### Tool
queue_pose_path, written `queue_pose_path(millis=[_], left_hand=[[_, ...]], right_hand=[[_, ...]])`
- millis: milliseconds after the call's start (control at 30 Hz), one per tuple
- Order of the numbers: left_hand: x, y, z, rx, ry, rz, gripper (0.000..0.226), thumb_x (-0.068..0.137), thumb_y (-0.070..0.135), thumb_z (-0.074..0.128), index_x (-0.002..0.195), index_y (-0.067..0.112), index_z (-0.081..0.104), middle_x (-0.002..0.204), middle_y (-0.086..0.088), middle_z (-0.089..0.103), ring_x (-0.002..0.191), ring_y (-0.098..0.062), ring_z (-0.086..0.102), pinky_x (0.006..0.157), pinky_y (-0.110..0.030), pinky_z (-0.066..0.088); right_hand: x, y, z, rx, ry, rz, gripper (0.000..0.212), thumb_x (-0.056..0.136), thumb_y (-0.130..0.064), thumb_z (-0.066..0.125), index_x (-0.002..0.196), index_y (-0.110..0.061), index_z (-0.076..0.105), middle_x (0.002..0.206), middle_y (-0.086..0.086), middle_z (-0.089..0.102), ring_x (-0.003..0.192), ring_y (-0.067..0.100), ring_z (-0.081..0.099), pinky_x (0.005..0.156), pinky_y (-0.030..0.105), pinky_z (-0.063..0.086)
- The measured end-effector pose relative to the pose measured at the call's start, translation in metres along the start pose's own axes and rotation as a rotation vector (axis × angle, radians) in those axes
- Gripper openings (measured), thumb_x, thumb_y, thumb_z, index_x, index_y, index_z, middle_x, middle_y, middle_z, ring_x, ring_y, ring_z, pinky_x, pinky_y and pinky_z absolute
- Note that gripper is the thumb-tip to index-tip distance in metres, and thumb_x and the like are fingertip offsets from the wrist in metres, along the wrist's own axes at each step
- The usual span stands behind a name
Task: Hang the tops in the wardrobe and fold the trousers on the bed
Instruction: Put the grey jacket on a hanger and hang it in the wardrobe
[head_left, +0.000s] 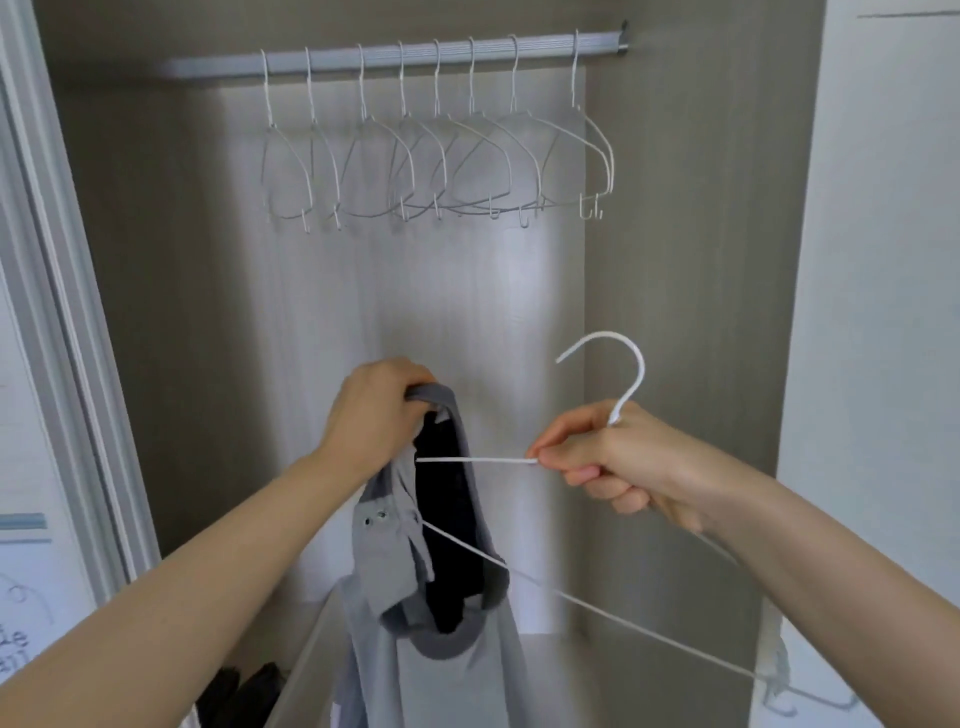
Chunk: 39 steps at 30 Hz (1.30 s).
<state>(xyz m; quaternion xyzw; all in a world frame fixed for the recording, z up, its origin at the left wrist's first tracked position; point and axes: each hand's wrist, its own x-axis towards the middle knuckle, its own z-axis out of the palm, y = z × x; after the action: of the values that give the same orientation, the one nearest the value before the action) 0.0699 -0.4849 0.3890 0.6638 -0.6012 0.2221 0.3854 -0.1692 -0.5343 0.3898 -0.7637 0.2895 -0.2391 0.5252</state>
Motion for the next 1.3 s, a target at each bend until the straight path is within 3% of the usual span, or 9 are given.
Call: queue_pose_path(millis=[167, 300, 400, 533, 733, 933, 1067, 1200, 1300], left_hand=[[-0.014, 0.044, 0.009, -0.188, -0.079, 0.044, 0.022, 0.079, 0.0, 0.064, 0.09, 0.014, 0.077, 0.089, 0.003, 0.072, 0.084, -0.013, 0.063, 0.076, -0.026, 0.047], [-0.019, 0.05, 0.003, -0.246, -0.27, -0.019, 0.025, 0.078, 0.001, 0.067, 0.091, 0.019, 0.078, 0.083, 0.011, 0.071, 0.075, 0.0, 0.062, 0.071, -0.01, 0.045], [-0.027, 0.048, -0.012, -0.43, -0.366, 0.065, 0.019, 0.083, 0.019, 0.075, 0.102, 0.022, 0.077, 0.092, 0.007, 0.073, 0.082, -0.004, 0.064, 0.08, -0.019, 0.05], [-0.032, 0.034, -0.009, 0.069, -0.066, 0.582, 0.041, 0.094, 0.045, 0.051, 0.12, 0.018, 0.07, 0.103, 0.005, 0.068, 0.094, -0.012, 0.058, 0.082, -0.027, 0.048], [-0.04, 0.037, -0.004, 0.31, 0.142, 0.862, 0.03, 0.105, 0.034, 0.043, 0.134, 0.026, 0.049, 0.117, 0.012, 0.068, 0.07, -0.014, 0.068, 0.039, -0.029, 0.046], [-0.039, 0.027, -0.001, 0.343, 0.131, 0.909, 0.044, 0.086, -0.002, 0.064, 0.128, 0.014, 0.063, 0.12, 0.01, 0.067, 0.059, -0.015, 0.061, 0.035, -0.026, 0.04], [-0.031, 0.007, -0.008, 0.266, 0.274, 0.707, 0.026, 0.095, 0.017, 0.06, 0.122, 0.019, 0.06, 0.103, 0.006, 0.074, 0.066, -0.018, 0.069, 0.041, -0.033, 0.049], [-0.021, -0.002, -0.019, 0.138, 0.326, 0.488, 0.028, 0.096, 0.025, 0.055, 0.116, 0.013, 0.071, 0.105, 0.004, 0.074, 0.09, -0.008, 0.067, 0.063, -0.034, 0.053], [-0.018, -0.001, -0.027, 0.103, 0.348, 0.432, 0.028, 0.095, 0.023, 0.057, 0.116, 0.012, 0.071, 0.106, 0.004, 0.074, 0.093, -0.006, 0.062, 0.069, -0.03, 0.05]], right_hand=[[0.015, 0.009, 0.024, -0.007, -0.001, 0.005, 0.004, 0.086, -0.01, 0.063, 0.086, -0.009, 0.067, 0.051, 0.0, 0.042, 0.038, 0.009, 0.022, 0.038, 0.015, 0.013], [0.02, 0.026, 0.028, 0.165, 0.26, -0.187, 0.033, 0.094, -0.026, 0.058, 0.07, -0.003, 0.058, 0.047, 0.014, 0.055, 0.034, 0.015, 0.024, 0.038, 0.017, 0.016], [0.018, 0.033, 0.019, 0.337, 0.417, -0.288, 0.036, 0.097, -0.025, 0.052, 0.067, -0.007, 0.048, 0.044, 0.019, 0.055, 0.028, 0.015, 0.023, 0.035, 0.013, 0.018], [0.015, 0.026, 0.012, 0.437, 0.463, -0.377, 0.036, 0.098, -0.026, 0.05, 0.067, -0.01, 0.043, 0.042, 0.018, 0.053, 0.028, 0.014, 0.022, 0.035, 0.012, 0.017], [0.009, 0.01, 0.023, 0.421, 0.434, -0.452, 0.036, 0.098, -0.029, 0.048, 0.07, -0.008, 0.044, 0.041, 0.018, 0.054, 0.028, 0.015, 0.023, 0.034, 0.013, 0.018], [0.013, 0.008, 0.026, 0.094, 0.504, -0.587, 0.029, 0.097, -0.028, 0.051, 0.076, -0.01, 0.045, 0.057, 0.008, 0.066, 0.041, 0.015, 0.049, 0.047, 0.021, 0.038], [-0.006, 0.028, 0.02, -0.3, 0.741, -0.847, 0.014, 0.093, -0.013, 0.054, 0.1, -0.023, 0.048, 0.094, -0.007, 0.057, 0.086, 0.008, 0.056, 0.075, 0.018, 0.044], [-0.015, 0.075, 0.056, -0.526, 0.353, -0.706, 0.01, 0.092, -0.027, 0.05, 0.1, -0.032, 0.047, 0.093, -0.016, 0.057, 0.083, 0.005, 0.058, 0.074, 0.025, 0.048], [-0.001, 0.097, 0.072, -0.583, 0.075, -0.416, 0.044, 0.088, -0.048, 0.053, 0.126, -0.037, 0.035, 0.118, -0.015, 0.054, 0.104, 0.008, 0.056, 0.085, 0.026, 0.047]])
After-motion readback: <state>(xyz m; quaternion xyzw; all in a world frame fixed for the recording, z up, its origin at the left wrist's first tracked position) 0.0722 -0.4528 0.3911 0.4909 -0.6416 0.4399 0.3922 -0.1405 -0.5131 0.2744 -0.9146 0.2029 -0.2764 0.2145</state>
